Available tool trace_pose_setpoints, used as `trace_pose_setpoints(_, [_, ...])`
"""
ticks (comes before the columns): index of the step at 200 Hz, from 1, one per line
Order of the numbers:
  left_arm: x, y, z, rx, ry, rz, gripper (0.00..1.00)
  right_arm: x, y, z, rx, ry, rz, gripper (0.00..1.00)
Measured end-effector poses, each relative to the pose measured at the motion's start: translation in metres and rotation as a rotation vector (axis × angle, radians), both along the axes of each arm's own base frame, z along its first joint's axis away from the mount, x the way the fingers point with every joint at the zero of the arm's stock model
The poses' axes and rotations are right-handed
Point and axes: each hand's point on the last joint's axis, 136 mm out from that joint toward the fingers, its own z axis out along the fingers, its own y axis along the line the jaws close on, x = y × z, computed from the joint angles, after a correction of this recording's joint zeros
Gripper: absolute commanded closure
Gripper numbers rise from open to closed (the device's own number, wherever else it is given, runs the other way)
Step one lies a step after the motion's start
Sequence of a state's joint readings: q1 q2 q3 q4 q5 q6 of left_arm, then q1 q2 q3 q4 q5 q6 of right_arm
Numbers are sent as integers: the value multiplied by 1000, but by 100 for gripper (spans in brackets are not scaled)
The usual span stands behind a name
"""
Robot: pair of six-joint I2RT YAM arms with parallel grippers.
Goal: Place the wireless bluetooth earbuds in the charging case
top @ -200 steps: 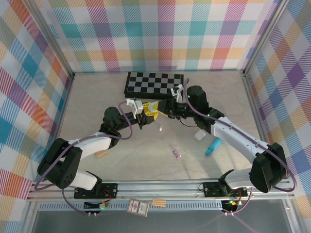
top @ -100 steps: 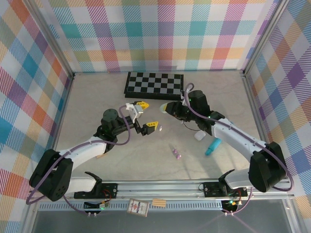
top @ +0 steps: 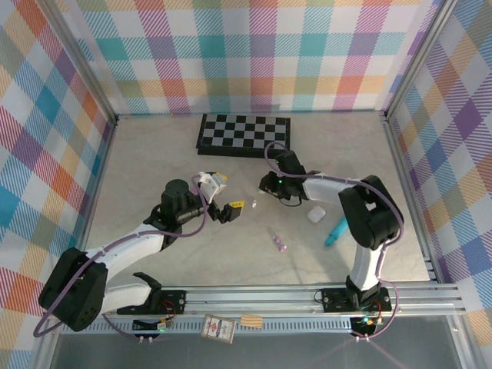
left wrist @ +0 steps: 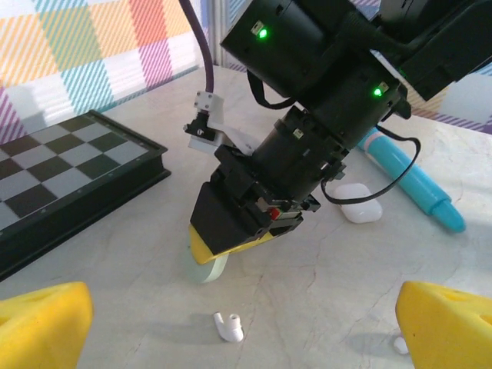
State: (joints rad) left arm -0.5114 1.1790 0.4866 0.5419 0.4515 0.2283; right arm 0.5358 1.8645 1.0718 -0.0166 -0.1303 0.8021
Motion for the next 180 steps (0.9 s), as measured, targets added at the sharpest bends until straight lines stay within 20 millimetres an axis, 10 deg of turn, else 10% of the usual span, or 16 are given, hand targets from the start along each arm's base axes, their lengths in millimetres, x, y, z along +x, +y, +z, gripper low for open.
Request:
trace_pose_setpoints(81, [57,72,-15,2,343,641,0,26,-5,11,-102,-100,47,25])
trace_pose_setpoints(180, [86,132,-68,155,737,1349,0,-35,-40,101,-74,-321,127,19])
